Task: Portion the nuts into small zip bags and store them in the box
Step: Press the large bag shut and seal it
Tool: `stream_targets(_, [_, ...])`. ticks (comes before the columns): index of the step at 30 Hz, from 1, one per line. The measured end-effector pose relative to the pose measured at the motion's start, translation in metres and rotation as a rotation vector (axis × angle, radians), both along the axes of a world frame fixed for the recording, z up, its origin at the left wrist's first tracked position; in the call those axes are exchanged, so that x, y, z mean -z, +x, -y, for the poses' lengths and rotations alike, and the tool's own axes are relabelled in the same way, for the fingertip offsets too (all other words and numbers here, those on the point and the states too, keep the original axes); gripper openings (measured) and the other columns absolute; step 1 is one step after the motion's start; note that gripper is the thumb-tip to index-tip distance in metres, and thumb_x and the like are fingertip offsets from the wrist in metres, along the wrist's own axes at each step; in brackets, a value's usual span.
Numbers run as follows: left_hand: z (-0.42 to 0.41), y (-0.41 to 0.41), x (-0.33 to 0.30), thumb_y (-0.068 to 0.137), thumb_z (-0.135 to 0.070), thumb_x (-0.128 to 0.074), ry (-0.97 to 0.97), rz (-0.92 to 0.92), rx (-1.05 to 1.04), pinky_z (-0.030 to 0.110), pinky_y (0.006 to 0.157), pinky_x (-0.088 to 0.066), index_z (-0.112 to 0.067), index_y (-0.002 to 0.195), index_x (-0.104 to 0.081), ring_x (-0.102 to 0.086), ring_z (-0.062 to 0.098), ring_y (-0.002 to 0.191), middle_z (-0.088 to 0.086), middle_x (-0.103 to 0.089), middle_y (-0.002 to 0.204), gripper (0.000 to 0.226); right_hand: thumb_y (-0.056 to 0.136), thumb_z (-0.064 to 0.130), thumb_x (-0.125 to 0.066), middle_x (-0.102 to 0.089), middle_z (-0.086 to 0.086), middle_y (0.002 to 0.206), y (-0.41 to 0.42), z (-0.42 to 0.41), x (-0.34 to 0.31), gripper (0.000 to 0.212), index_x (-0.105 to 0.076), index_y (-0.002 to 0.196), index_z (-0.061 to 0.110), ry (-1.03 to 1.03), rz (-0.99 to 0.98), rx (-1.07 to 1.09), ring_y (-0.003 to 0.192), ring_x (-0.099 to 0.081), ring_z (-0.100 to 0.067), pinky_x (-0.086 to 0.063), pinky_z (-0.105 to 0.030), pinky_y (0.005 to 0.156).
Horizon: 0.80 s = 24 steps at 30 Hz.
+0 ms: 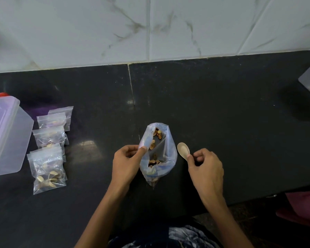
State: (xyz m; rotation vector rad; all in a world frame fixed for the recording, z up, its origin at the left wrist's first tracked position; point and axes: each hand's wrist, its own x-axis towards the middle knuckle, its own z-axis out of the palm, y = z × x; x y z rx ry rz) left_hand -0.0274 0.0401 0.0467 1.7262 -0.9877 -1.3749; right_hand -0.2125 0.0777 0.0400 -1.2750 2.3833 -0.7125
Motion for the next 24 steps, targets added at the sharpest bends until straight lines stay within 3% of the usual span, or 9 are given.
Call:
stream_targets(5, [-0.002, 0.009, -0.003, 0.087, -0.025, -0.066, 0.079, -0.037, 0.037, 0.02, 0.059, -0.045, -0.019, 0.093, -0.062, -0.064, 0.009, 0.076, 0.001, -0.067, 0.09, 0.009, 0.091, 0.026, -0.059, -0.059, 0.012, 0.089, 0.006, 0.014, -0.021, 0.005, -0.063, 0.095, 0.025, -0.079, 0.183, -0.187, 0.076, -0.056, 0.001, -0.041, -0.01, 0.06])
stream_targets(8, [0.0, 0.016, -0.006, 0.089, -0.032, -0.062, 0.154, 0.022, 0.114, 0.02, 0.055, -0.039, -0.019, 0.097, -0.061, -0.063, 0.008, 0.069, 0.0, -0.067, 0.09, 0.015, 0.095, 0.027, -0.053, -0.061, 0.009, 0.11, 0.013, 0.038, -0.024, 0.027, -0.057, 0.122, 0.022, 0.14, 0.342, -0.343, 0.089, -0.056, 0.003, -0.042, -0.01, 0.071])
stream_targets(10, [0.008, 0.019, -0.006, 0.088, -0.04, -0.061, 0.162, 0.051, 0.14, 0.021, 0.058, -0.04, -0.019, 0.104, -0.06, -0.063, 0.008, 0.078, -0.001, -0.067, 0.095, 0.026, 0.098, 0.031, -0.047, -0.058, 0.003, 0.123, 0.019, 0.055, -0.023, 0.036, -0.05, 0.132, 0.018, 0.296, 0.36, -0.447, 0.103, -0.055, -0.005, -0.043, -0.019, 0.084])
stream_targets(14, [0.037, 0.016, -0.005, 0.084, -0.044, -0.066, 0.065, 0.075, 0.177, 0.027, 0.072, -0.051, -0.016, 0.114, -0.061, -0.062, 0.012, 0.093, -0.002, -0.065, 0.105, 0.042, 0.101, 0.04, -0.035, -0.064, -0.008, 0.111, 0.025, 0.08, -0.018, 0.038, -0.059, 0.115, 0.014, 0.394, 0.389, -0.455, 0.1, -0.061, -0.016, -0.048, -0.033, 0.09])
stream_targets(17, [0.053, 0.011, -0.007, 0.085, -0.042, -0.066, 0.09, 0.024, 0.174, 0.028, 0.066, -0.053, -0.015, 0.11, -0.066, -0.066, 0.015, 0.088, 0.004, -0.069, 0.1, 0.037, 0.099, 0.049, -0.03, -0.07, -0.008, 0.099, 0.027, 0.094, -0.016, 0.053, -0.066, 0.101, 0.01, 0.47, 0.587, -0.34, 0.092, -0.066, -0.019, -0.05, -0.036, 0.091])
stream_targets(20, [0.059, 0.009, -0.008, 0.085, -0.042, -0.067, 0.105, -0.011, 0.155, 0.027, 0.058, -0.052, -0.015, 0.104, -0.067, -0.067, 0.015, 0.076, 0.004, -0.07, 0.091, 0.033, 0.096, 0.052, -0.04, -0.071, -0.009, 0.101, 0.027, 0.102, -0.019, 0.05, -0.069, 0.102, 0.013, 0.471, 0.857, -0.253, 0.096, -0.066, -0.022, -0.052, -0.037, 0.089])
stream_targets(24, [0.06, 0.013, -0.008, 0.084, -0.036, -0.07, -0.002, 0.013, 0.132, 0.029, 0.057, -0.052, -0.014, 0.091, -0.065, -0.066, 0.017, 0.073, 0.008, -0.069, 0.09, 0.023, 0.089, 0.045, -0.059, -0.073, -0.009, 0.098, 0.024, 0.103, -0.019, 0.039, -0.071, 0.1, 0.01, 0.404, 0.993, -0.25, 0.094, -0.067, -0.022, -0.054, -0.036, 0.085])
